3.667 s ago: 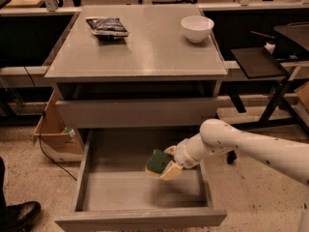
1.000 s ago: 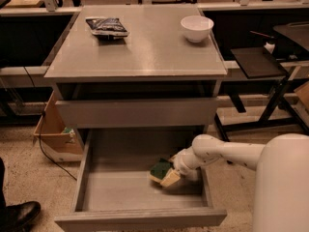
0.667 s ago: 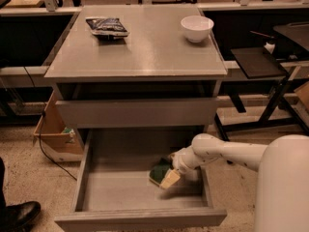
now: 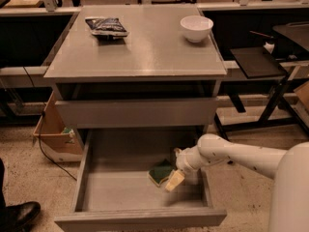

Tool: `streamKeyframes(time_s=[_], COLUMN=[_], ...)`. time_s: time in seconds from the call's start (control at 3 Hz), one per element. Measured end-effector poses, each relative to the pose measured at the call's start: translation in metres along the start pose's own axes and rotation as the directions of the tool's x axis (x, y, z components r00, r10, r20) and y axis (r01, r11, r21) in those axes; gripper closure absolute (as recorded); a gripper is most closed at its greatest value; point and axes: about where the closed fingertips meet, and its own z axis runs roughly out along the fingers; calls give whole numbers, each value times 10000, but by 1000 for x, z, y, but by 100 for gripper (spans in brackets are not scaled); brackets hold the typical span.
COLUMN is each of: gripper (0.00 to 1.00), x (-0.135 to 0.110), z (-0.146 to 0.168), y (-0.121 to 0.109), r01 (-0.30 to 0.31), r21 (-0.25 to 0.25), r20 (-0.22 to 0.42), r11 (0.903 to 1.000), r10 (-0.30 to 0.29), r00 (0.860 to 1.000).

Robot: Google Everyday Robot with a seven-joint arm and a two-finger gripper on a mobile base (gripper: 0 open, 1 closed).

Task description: Place sponge into middle drawer

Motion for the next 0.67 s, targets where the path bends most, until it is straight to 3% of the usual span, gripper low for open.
streamKeyframes(time_s=[0.67], gripper=[0], x=[10], z=[-88], y=[24], r01=[847], r21=[27], r20=[920], r11=[9964], r10=[-846], r00=[9922])
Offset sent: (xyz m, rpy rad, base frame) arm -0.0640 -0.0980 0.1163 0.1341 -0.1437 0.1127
